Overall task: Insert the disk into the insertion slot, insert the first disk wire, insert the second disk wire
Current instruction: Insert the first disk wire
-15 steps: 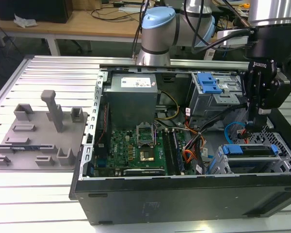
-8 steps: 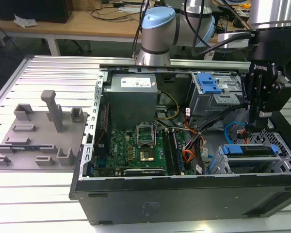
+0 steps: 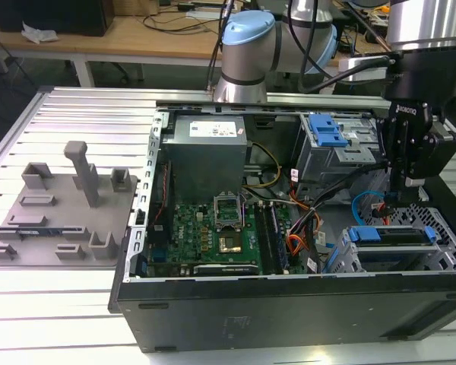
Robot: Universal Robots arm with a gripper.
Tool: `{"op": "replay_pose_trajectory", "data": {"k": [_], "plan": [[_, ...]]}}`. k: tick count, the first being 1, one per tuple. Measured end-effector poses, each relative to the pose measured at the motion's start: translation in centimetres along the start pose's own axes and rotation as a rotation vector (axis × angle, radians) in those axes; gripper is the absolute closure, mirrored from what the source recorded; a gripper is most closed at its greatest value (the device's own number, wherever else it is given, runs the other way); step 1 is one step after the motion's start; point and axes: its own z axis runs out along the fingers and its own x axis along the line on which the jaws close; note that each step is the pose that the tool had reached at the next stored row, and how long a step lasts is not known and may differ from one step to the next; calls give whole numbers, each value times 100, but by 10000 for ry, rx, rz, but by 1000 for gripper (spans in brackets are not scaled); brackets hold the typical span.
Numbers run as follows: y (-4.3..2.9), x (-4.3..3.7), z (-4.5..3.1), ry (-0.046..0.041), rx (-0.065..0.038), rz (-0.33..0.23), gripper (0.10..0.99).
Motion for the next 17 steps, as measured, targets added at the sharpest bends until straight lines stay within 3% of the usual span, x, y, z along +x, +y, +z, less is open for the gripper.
{"op": "replay_pose_trajectory", "data": {"k": [12,17], "plan": [[31,-13,27,9,2,-1,769],[32,-24,24,99,24,-1,769]]}}
